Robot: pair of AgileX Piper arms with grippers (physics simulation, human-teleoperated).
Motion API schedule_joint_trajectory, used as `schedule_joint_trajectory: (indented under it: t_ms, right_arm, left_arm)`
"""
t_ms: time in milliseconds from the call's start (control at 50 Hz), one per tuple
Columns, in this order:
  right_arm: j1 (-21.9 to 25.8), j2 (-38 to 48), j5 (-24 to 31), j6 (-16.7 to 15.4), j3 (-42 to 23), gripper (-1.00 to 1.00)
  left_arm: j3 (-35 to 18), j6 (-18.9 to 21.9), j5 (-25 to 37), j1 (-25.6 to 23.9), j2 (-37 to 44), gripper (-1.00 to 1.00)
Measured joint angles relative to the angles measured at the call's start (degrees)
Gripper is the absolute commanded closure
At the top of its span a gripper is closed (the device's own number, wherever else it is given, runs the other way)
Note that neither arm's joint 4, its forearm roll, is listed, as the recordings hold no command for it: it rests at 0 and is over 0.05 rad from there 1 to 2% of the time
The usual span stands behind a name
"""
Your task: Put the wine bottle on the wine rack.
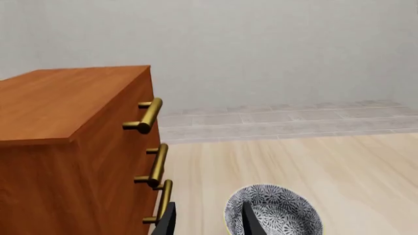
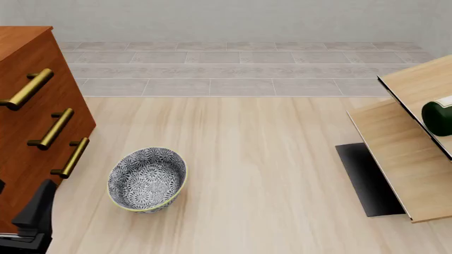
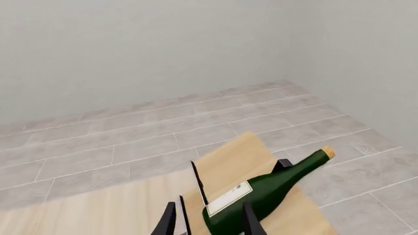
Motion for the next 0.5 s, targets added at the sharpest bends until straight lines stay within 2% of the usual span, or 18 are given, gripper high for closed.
schedule_joint_trajectory:
  t_ms: [500]
  right_arm:
    - [5.8, -9.39, 1.49, -2.29, 8.28, -1.0]
  left_arm:
    - [-3.18, 0.73, 2.77, -0.37, -0.54, -1.0]
